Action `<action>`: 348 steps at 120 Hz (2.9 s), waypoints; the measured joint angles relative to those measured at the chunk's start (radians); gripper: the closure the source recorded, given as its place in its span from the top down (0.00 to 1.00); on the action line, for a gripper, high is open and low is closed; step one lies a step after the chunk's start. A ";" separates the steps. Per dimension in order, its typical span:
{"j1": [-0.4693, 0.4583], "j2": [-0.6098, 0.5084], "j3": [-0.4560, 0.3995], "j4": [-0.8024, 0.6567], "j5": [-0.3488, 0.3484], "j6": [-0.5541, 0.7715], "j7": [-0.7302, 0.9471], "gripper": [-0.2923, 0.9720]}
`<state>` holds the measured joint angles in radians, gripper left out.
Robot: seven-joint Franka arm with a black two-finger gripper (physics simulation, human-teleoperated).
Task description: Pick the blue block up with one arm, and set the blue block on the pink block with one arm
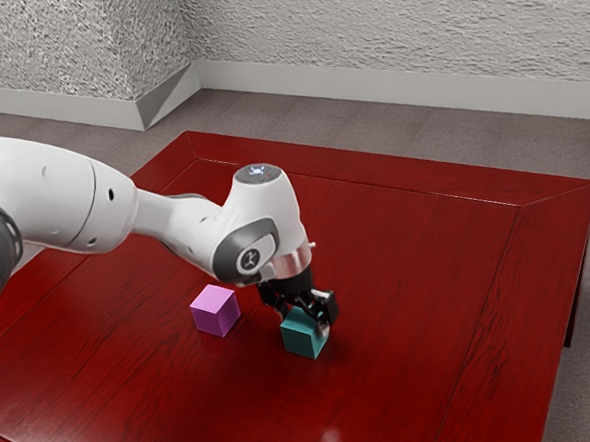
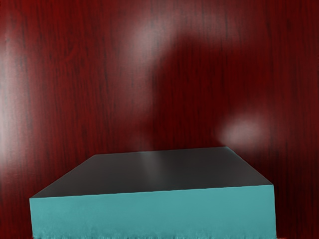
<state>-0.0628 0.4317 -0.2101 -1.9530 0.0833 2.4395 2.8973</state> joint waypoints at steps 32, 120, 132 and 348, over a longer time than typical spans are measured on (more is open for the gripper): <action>0.000 0.011 0.001 0.001 -0.002 -0.004 0.000 0.62; 0.000 -0.084 0.048 0.001 -0.007 -0.041 0.000 0.53; 0.000 -0.128 0.073 -0.010 -0.006 -0.065 0.000 0.53; 0.115 -0.285 0.172 -0.192 0.014 -0.043 0.000 0.63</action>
<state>0.0522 0.1465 -0.0384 -2.1449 0.0977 2.3964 2.8973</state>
